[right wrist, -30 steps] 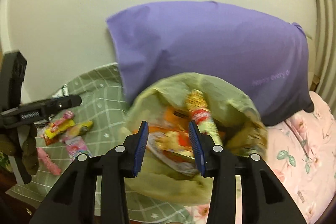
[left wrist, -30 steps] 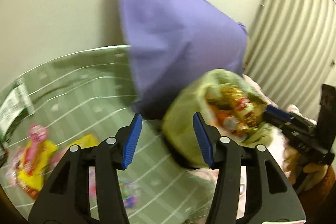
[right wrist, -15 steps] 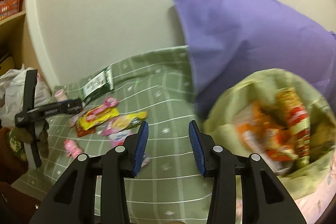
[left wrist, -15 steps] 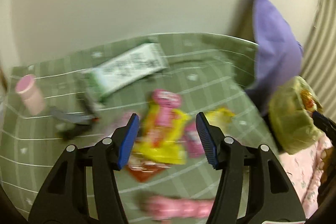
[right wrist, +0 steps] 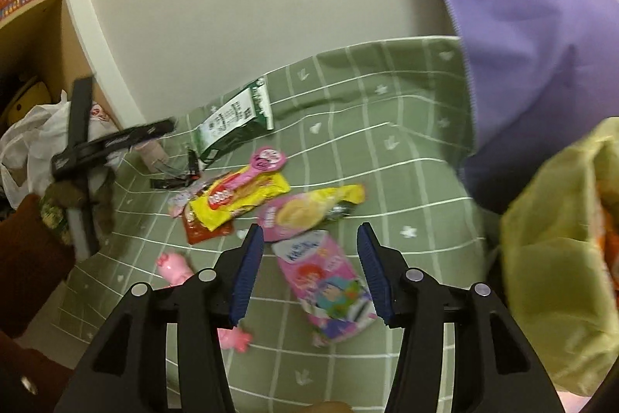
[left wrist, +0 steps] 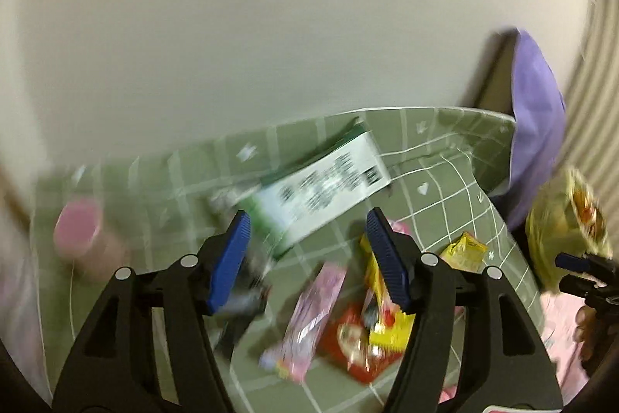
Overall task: Collect trash
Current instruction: 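Move both tools back over the table toward the remaining wrappers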
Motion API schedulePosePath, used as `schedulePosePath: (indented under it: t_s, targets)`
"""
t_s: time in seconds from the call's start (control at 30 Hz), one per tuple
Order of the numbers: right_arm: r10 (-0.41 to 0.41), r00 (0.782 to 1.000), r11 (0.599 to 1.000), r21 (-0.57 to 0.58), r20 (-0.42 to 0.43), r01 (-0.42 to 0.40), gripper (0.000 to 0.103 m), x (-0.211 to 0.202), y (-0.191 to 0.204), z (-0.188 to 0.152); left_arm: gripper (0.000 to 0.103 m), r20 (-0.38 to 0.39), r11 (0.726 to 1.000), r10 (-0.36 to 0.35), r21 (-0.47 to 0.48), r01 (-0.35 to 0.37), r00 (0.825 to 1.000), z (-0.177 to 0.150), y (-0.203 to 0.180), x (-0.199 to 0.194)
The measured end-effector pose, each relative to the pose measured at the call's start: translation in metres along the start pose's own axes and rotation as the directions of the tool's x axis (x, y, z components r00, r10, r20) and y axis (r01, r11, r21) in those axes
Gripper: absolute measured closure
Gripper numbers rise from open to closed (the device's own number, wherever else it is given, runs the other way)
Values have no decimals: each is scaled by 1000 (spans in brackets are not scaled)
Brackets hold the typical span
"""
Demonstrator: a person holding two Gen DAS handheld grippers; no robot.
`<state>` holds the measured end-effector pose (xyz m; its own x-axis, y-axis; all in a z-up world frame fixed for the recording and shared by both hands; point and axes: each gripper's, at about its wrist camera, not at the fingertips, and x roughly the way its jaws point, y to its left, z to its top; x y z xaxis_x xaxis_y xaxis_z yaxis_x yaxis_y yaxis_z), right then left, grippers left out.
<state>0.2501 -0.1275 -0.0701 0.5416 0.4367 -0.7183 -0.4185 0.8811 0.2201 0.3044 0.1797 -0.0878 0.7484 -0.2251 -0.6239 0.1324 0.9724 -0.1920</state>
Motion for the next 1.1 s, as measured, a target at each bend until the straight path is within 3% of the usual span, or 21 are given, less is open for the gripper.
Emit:
schedulePosePath:
  t_s: [0.1, 0.2, 0.37, 0.43, 0.5, 0.57, 0.67, 0.77, 0.87, 0.97, 1.03, 1.1]
  targets:
    - [-19, 1000, 1000, -25, -9, 18, 56, 4, 3, -2, 43, -29, 977, -16, 210, 22, 999, 19, -26, 27]
    - [-23, 1000, 999, 21, -20, 24, 55, 0, -10, -12, 43, -84, 917, 20, 399, 16, 996, 29, -44, 58]
    - [-48, 998, 991, 121, -31, 51, 55, -11, -36, -31, 36, -187, 860, 55, 508, 49, 981, 31, -51, 96]
    - [-66, 997, 987, 142, -36, 70, 55, -15, -41, -38, 36, -211, 852, 71, 520, 50, 975, 32, -54, 106]
    - [-83, 996, 986, 142, -41, 88, 55, -18, -42, -42, 36, -230, 857, 101, 514, 33, 968, 36, -57, 116]
    - [-90, 995, 986, 134, -41, 95, 55, -21, -42, -45, 38, -243, 880, 105, 474, 24, 964, 43, -57, 120]
    - [-93, 995, 988, 120, -39, 97, 55, -25, -40, -48, 68, -229, 922, 92, 388, 4, 969, 54, -53, 111]
    - [-89, 996, 990, 111, -25, 91, 55, -27, -39, -47, 81, -193, 957, 74, 290, -15, 978, 62, -47, 88]
    - [-61, 998, 993, 97, -14, 62, 55, -25, -38, -43, 81, -165, 972, 14, 234, 25, 986, 62, -42, 61]
    - [-23, 1000, 997, 72, -8, 23, 55, -21, -31, -38, 58, -146, 968, 18, 249, 19, 989, 55, -36, 42]
    - [6, 1000, 999, 54, 10, -7, 55, -20, -24, -33, 56, -132, 974, 59, 224, -28, 990, 50, -21, 34]
    - [33, 999, 999, 31, 22, -34, 55, -16, -15, -25, 51, -101, 986, 123, 126, -110, 987, 41, 7, 24]
